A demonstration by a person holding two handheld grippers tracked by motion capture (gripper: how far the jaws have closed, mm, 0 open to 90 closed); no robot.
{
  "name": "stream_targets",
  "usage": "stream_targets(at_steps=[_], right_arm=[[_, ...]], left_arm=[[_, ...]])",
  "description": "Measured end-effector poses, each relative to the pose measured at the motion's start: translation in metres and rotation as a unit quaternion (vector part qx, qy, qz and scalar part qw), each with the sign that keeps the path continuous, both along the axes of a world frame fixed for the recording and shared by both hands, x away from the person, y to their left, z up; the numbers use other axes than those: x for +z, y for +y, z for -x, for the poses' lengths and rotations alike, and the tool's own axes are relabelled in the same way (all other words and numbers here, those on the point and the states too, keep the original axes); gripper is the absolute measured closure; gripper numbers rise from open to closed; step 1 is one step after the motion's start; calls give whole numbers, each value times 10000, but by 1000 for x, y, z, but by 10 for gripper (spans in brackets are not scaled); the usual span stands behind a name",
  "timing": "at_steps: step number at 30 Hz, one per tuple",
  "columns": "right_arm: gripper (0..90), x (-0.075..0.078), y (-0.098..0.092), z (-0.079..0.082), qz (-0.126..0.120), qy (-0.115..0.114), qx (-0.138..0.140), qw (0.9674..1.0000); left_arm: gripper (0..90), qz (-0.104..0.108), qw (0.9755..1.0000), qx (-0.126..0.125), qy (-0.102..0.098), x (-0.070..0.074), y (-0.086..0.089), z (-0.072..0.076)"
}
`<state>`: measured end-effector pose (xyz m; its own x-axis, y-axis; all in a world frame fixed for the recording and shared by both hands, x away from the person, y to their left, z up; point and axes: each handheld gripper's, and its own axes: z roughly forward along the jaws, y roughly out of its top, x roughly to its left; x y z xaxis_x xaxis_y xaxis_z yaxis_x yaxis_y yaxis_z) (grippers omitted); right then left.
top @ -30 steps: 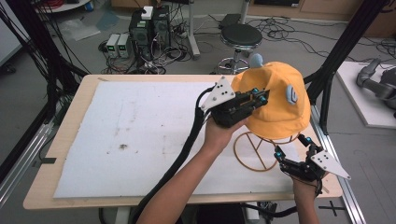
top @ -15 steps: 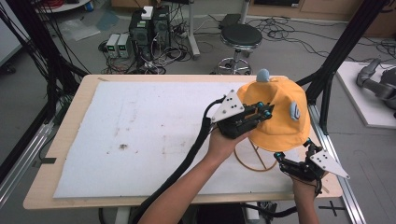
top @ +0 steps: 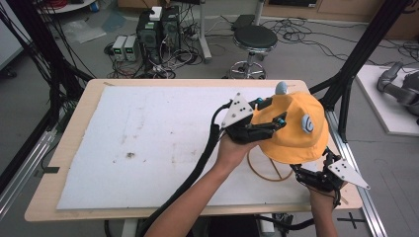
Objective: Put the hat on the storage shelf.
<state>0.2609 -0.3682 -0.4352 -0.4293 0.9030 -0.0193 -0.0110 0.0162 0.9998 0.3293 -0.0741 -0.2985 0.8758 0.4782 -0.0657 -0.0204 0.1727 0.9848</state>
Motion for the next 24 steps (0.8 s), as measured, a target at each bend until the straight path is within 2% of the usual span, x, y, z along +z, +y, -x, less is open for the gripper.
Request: stream_targets(at_steps=[3,6,10,15,17,20,22,24], right_arm=[[45,-1,-1,0,-4,-3,-27,10000],[45,-1,-1,0,-7,17,-18,10000],[45,-1,-1,0,-2,11,-2,10000],[45,-2,1,-1,38,7,17,10000],[45,-2,1,-1,35,7,17,10000],[45,-1,1,0,20,8,14,10000],[45,-1,0,0,20,6,1,10000],[45,-1,-1,0,-29,1,-21,10000]], left_arm=[[239,-45,9998,158,-88,1,11,0],[172,-145,9994,292,-127,6,25,-2],[168,-261,9975,610,-259,12,49,-2],[168,-308,9941,1001,-284,15,84,-1],[168,-358,9923,1153,-280,16,98,-1],[168,-483,9875,1464,-318,16,124,0],[168,-540,9841,1666,-309,14,141,2],[167,-619,9792,1912,-286,10,162,5]])
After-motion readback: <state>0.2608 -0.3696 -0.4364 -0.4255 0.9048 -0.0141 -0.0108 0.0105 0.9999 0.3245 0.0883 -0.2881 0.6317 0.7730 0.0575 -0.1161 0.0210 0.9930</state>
